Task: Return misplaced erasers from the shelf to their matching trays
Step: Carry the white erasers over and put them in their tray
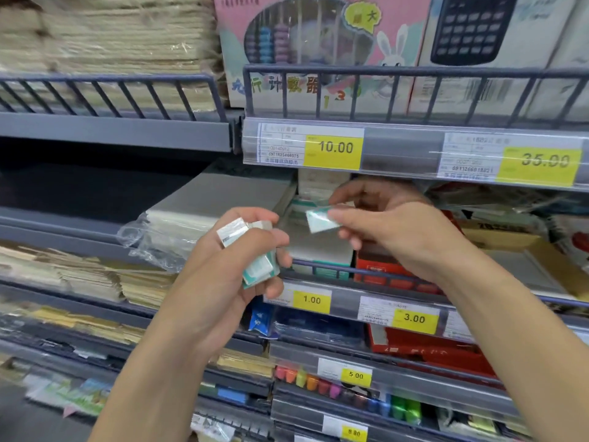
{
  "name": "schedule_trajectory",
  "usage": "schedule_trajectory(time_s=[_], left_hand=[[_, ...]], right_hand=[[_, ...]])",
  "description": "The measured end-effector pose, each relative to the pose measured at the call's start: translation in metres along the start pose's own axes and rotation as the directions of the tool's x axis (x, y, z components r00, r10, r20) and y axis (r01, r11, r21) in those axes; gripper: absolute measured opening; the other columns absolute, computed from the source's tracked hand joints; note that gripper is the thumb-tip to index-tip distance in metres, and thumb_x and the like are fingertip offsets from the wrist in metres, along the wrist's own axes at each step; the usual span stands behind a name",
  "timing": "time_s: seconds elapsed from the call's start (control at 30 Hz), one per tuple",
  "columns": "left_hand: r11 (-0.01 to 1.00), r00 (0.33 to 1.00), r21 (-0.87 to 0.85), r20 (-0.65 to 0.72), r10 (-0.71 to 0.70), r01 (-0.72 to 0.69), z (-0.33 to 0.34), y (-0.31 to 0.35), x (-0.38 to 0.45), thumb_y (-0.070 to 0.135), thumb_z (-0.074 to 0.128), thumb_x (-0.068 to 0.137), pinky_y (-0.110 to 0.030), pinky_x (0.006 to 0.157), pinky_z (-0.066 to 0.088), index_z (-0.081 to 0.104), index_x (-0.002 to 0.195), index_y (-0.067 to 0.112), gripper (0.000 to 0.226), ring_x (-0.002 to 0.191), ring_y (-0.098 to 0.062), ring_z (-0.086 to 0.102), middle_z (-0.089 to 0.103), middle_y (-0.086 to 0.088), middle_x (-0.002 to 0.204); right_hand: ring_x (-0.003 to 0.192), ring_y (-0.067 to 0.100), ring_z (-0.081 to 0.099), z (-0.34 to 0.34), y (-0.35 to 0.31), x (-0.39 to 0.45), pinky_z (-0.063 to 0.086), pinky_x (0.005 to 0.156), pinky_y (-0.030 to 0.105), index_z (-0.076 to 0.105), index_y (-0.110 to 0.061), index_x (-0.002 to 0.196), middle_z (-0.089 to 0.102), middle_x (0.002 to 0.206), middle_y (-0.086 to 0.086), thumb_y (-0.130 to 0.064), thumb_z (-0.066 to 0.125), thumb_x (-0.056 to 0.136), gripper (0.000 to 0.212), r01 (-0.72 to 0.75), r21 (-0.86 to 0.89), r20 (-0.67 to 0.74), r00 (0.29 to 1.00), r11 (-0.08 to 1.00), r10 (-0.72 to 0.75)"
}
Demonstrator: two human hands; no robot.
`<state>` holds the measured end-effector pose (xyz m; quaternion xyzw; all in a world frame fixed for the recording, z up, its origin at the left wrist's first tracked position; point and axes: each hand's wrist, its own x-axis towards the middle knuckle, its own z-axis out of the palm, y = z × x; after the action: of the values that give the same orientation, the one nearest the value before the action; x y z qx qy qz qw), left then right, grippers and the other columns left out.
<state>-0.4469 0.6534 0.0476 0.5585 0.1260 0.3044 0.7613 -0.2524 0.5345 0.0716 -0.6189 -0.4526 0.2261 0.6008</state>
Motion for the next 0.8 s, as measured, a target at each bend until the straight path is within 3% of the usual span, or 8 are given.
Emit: schedule_trajectory(time_s=[0.1,0.2,0.33,0.4,0.53,0.6,0.7,0.8], left_hand=[[1.0,0.999,-0.01,0.037,-0.007,0.007,-0.015,0.008,0.005,0.021,0.082,0.067,-0.027,0.043,0.043,0.075,0.092,0.023,0.026,0.069,-0.019,0.066,0.066,-0.011,0.085],[1.0,0.998,-0.005,0.06,-0.015,0.016,-0.031,0.015,0.011,0.022,0.082,0.065,-0.028,0.045,0.045,0.077,0.091,0.024,0.026,0.071,-0.021,0.068,0.069,-0.008,0.088],[0.999,0.994,-0.016,0.099,-0.037,0.038,-0.048,0.019,0.018,0.021,0.08,0.066,-0.028,0.045,0.045,0.079,0.092,0.023,0.027,0.073,-0.022,0.068,0.072,-0.007,0.085],[0.998,0.991,-0.017,0.123,-0.051,0.053,-0.056,0.021,0.021,0.022,0.08,0.065,-0.028,0.046,0.045,0.079,0.093,0.024,0.028,0.072,-0.022,0.068,0.072,-0.008,0.081],[0.996,0.99,-0.041,0.121,-0.071,0.076,-0.068,0.023,0.026,0.019,0.079,0.063,-0.028,0.045,0.047,0.078,0.09,0.025,0.027,0.073,-0.023,0.072,0.074,-0.007,0.087],[0.996,0.989,-0.039,0.124,-0.079,0.084,-0.071,0.023,0.028,0.017,0.077,0.066,-0.029,0.044,0.047,0.077,0.084,0.026,0.02,0.075,-0.025,0.074,0.075,-0.008,0.088],[0.996,0.986,-0.015,0.144,-0.082,0.085,-0.073,0.023,0.03,0.023,0.077,0.063,-0.029,0.046,0.049,0.076,0.083,0.026,0.021,0.08,-0.027,0.076,0.076,-0.009,0.09],[0.997,0.983,0.009,0.168,-0.074,0.074,-0.072,0.023,0.031,0.025,0.077,0.063,-0.029,0.048,0.05,0.076,0.086,0.024,0.023,0.083,-0.026,0.076,0.077,-0.01,0.091]], right_hand=[[0.06,0.021,0.067,-0.001,0.002,0.016,0.054,0.067,0.027,0.074,-0.022,0.096,0.075,0.079,0.009,-0.011,0.076,0.087,0.015,-0.128,-0.247,-0.101,0.989,0.961,0.106],[0.075,0.018,0.072,0.005,0.004,0.031,0.053,0.076,0.028,0.073,-0.026,0.105,0.077,0.082,0.002,-0.017,0.079,0.082,0.025,-0.201,-0.489,-0.144,0.978,0.848,0.149],[0.09,0.017,0.069,0.025,0.003,0.046,0.055,0.084,0.031,0.071,-0.027,0.112,0.071,0.089,-0.005,-0.026,0.08,0.08,0.033,-0.179,-0.711,-0.107,0.983,0.68,0.146],[0.09,0.015,0.067,0.035,0.006,0.053,0.053,0.082,0.027,0.071,-0.024,0.114,0.069,0.089,-0.008,-0.033,0.078,0.083,0.034,-0.166,-0.789,-0.093,0.984,0.591,0.153],[0.091,0.013,0.057,0.045,0.017,0.065,0.04,0.073,0.019,0.073,-0.022,0.11,0.061,0.096,-0.008,-0.034,0.072,0.088,0.025,-0.165,-0.902,-0.099,0.979,0.4,0.179],[0.09,0.016,0.058,0.046,0.022,0.069,0.042,0.074,0.021,0.075,-0.025,0.099,0.06,0.089,-0.01,-0.033,0.071,0.087,0.015,-0.172,-0.923,-0.109,0.975,0.343,0.195],[0.081,0.017,0.057,0.047,0.028,0.072,0.041,0.067,0.021,0.071,-0.032,0.083,0.053,0.076,-0.017,-0.033,0.071,0.084,0.002,-0.166,-0.937,-0.113,0.977,0.308,0.182],[0.086,0.016,0.061,0.046,0.034,0.076,0.046,0.072,0.022,0.073,-0.031,0.088,0.065,0.088,-0.012,-0.032,0.074,0.083,0.005,-0.135,-0.934,-0.089,0.985,0.331,0.149]])
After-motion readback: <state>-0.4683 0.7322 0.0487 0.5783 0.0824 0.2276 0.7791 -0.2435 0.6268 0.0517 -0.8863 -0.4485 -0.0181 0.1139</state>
